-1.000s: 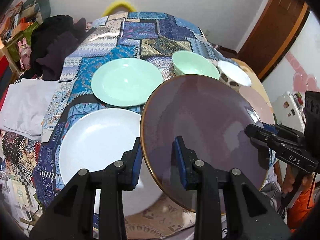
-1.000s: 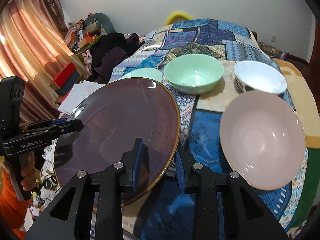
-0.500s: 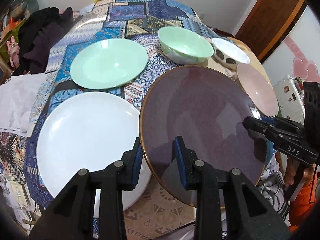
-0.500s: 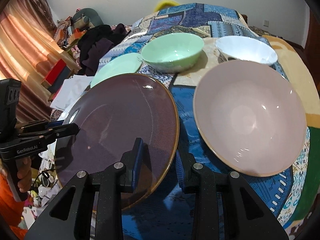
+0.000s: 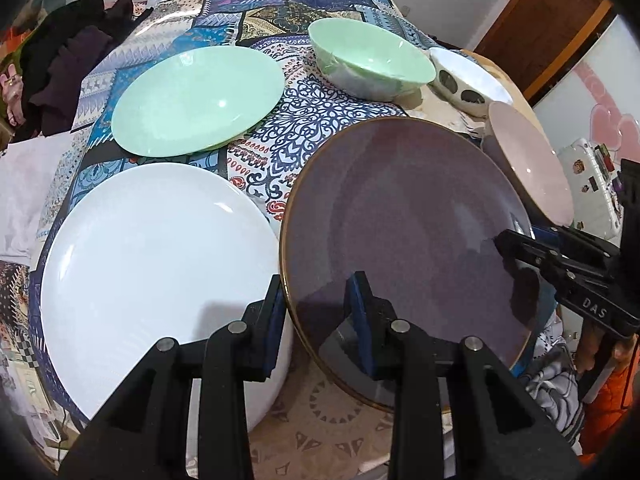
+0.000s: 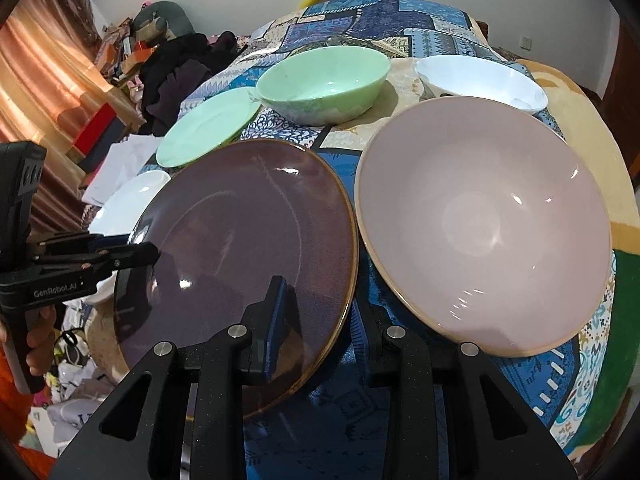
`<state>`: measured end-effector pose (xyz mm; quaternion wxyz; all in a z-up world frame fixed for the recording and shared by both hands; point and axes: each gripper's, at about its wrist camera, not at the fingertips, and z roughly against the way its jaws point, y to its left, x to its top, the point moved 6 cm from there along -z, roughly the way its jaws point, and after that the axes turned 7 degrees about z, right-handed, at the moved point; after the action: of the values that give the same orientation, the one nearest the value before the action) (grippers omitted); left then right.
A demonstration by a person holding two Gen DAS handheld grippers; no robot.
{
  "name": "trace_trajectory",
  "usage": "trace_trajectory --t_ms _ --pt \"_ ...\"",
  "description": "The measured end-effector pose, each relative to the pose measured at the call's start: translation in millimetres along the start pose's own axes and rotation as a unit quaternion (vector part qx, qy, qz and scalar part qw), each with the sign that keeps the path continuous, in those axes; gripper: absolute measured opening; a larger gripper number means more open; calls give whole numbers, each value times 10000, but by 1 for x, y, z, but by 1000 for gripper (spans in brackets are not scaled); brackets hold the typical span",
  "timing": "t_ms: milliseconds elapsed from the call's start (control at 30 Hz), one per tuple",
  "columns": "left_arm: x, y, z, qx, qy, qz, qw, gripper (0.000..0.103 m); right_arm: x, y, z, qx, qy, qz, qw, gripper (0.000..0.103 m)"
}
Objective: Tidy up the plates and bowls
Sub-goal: 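Lift the dark brown plate off the white plate with both tools, carry it toward the pink bowl, then lower the dark brown plate onto the cloth and open both tools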
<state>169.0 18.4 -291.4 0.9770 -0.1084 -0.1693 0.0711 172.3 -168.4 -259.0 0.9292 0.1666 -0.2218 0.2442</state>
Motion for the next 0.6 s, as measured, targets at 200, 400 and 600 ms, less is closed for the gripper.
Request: trace_trajectory --t_ms 200,400,600 --pt "1 -2 -2 133 -122 -199 9996 31 0 0 -2 -154 115 51 9998 30" --pt "7 -2 10 -94 -275 -143 9995 31 -1 -5 1 -301 159 32 9994 31" --pt "7 -1 28 -12 -545 -161 9984 31 1 -2 22 -336 -98 82 9994 41"
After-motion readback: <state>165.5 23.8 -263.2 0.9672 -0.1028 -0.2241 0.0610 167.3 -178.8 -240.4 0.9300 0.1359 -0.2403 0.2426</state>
